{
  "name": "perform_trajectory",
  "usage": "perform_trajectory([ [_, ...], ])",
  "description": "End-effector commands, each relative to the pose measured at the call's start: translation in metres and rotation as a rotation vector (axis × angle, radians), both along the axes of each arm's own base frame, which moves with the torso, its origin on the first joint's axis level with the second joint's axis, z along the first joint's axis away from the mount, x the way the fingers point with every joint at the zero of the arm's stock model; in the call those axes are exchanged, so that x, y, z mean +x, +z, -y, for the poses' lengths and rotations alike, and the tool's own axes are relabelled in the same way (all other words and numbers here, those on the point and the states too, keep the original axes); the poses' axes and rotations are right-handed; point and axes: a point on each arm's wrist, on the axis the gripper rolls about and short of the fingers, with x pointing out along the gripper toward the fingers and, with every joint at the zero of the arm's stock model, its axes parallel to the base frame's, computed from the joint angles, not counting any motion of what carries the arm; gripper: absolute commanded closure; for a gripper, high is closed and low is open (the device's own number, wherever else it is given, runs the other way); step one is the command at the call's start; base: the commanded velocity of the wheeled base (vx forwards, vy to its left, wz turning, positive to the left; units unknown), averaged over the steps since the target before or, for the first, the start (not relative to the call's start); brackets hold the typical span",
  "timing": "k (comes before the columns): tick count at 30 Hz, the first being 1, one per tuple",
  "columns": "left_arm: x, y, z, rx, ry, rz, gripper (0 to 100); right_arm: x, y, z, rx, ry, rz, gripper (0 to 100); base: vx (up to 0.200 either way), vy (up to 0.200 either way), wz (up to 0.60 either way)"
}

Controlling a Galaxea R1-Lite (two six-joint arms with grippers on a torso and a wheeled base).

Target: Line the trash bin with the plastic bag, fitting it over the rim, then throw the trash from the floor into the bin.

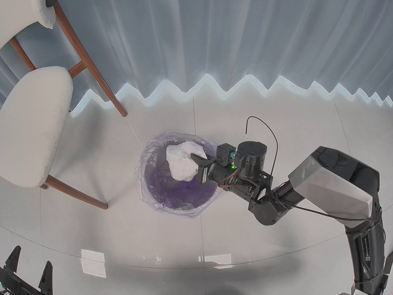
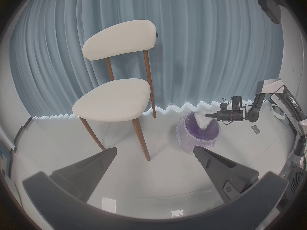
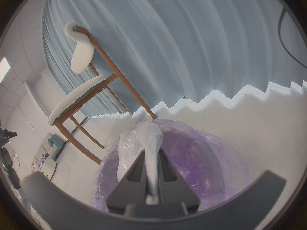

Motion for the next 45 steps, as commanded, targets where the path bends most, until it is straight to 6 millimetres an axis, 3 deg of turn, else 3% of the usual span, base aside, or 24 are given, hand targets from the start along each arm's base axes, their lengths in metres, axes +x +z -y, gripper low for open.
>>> perform_trajectory([
  [1,-0.001,-0.001,0.0,0.0,0.0,0.012,0,0.007,-0.007,-0.004,0.001,-0.006,0.0,100,0.0,0.0,0.0],
  [3,-0.001,-0.001,0.0,0.0,0.0,0.012,0,0.007,-0.007,-0.004,-0.001,-0.006,0.0,100,0.0,0.0,0.0],
  [4,-0.001,-0.001,0.0,0.0,0.0,0.012,0,0.007,-0.007,-0.004,0.001,-0.006,0.0,0,0.0,0.0,0.0],
  [12,-0.001,-0.001,0.0,-0.001,0.001,0.016,0,0.006,0.002,-0.003,0.024,-0.008,0.033,0,0.0,0.0,0.0],
  [18,-0.001,-0.001,0.0,0.0,0.0,0.012,0,0.0,0.021,0.001,0.038,-0.009,0.058,0,0.0,0.0,0.0],
  [26,-0.001,-0.001,0.0,-0.001,0.002,0.012,0,-0.032,0.063,0.02,0.049,-0.014,0.076,0,0.0,0.0,0.0],
  [32,0.0,-0.001,0.0,-0.003,0.002,0.022,0,-0.055,0.093,0.049,0.058,-0.064,0.1,0,0.0,0.0,0.0],
  [33,0.0,-0.001,0.0,-0.004,0.004,0.032,0,-0.069,0.108,0.064,0.063,-0.09,0.115,0,0.0,0.0,0.0],
  [38,0.0,0.0,0.0,-0.015,0.015,0.044,0,-0.109,0.136,0.103,0.068,-0.148,0.148,0,0.0,0.0,0.0],
  [40,0.0,0.0,0.0,-0.019,0.018,0.045,0,-0.118,0.14,0.113,0.066,-0.173,0.152,0,0.0,0.0,0.0],
  [41,0.0,0.0,0.0,-0.021,0.018,0.045,0,-0.132,0.146,0.128,0.063,-0.228,0.165,0,0.0,0.0,0.0],
  [42,0.0,0.0,0.0,-0.021,0.018,0.045,0,-0.132,0.146,0.128,0.063,-0.228,0.165,0,0.0,0.0,0.0],
  [44,0.0,0.0,0.0,-0.022,0.019,0.047,0,-0.159,0.155,0.151,0.064,-0.311,0.184,0,0.0,0.0,0.0],
  [45,0.0,0.0,0.0,-0.022,0.019,0.047,0,-0.16,0.154,0.152,0.063,-0.314,0.182,0,0.0,0.0,0.0],
])
